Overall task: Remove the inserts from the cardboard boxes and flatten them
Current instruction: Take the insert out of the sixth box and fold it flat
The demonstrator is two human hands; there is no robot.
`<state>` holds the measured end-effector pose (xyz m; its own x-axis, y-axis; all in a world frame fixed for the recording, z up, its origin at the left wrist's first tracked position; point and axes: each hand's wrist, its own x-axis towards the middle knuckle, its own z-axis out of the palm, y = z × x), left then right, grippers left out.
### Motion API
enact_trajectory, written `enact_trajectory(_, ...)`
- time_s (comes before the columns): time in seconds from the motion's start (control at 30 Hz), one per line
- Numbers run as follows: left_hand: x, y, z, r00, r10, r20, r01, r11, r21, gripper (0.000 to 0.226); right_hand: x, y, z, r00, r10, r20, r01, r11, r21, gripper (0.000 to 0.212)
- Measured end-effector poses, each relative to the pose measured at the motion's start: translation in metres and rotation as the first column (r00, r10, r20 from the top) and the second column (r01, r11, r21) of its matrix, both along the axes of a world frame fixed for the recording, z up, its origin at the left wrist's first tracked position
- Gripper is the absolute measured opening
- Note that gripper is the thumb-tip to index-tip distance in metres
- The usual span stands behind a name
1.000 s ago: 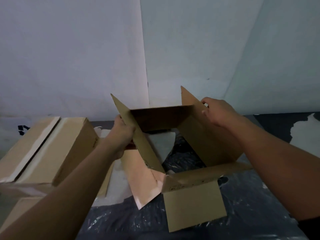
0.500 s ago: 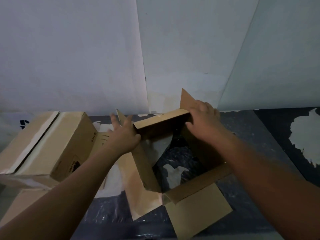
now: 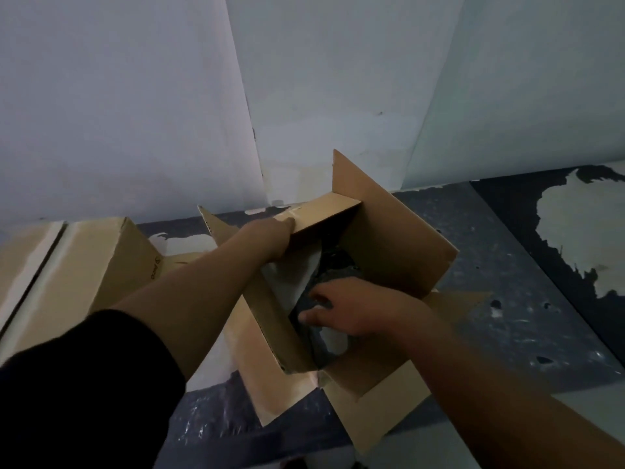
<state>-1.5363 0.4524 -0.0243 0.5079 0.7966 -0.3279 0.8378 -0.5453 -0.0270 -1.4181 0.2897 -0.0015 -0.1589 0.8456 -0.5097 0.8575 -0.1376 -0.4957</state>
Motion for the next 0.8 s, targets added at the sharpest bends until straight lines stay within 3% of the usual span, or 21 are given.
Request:
enact_trajectory(0.17,0.000,0.018,0.029,0.990,0.024,0.141,-0.038,0.994,0.099,0.032,-0.036,-0.007,0.006,0.975,0.050,-0.215,-0.054,0.998,-0.013,0.090)
enact_trajectory(0.27,-0.006,0.031,0.045,0.967,0.094,0.236,-0.113,0.991,0.070,0.029,-0.061,-0.007,0.002,0.985,0.018,-0.171,-0.019,1.000,-0.003,0.107)
enact_trajectory(0.33,-0.009,0.035,0.053,0.948,0.127,0.290,-0.149,0.987,0.054,0.029,-0.074,-0.011,0.003,0.991,0.027,-0.135,-0.027,1.000,0.002,0.096)
enact_trajectory(0.47,-0.020,0.040,0.069,0.903,0.222,0.368,-0.231,0.973,-0.019,0.032,-0.072,-0.016,0.020,0.991,0.084,-0.108,-0.077,0.995,0.067,0.046)
enact_trajectory(0.67,-0.041,0.046,0.094,0.833,0.394,0.389,-0.362,0.919,-0.154,0.030,-0.035,-0.014,0.042,0.996,0.038,0.080,-0.055,0.972,0.229,0.033)
enact_trajectory(0.8,-0.059,0.040,0.105,0.626,0.638,0.449,-0.463,0.767,-0.444,0.017,-0.018,-0.008,0.031,0.975,-0.081,0.209,0.018,0.958,0.285,0.026)
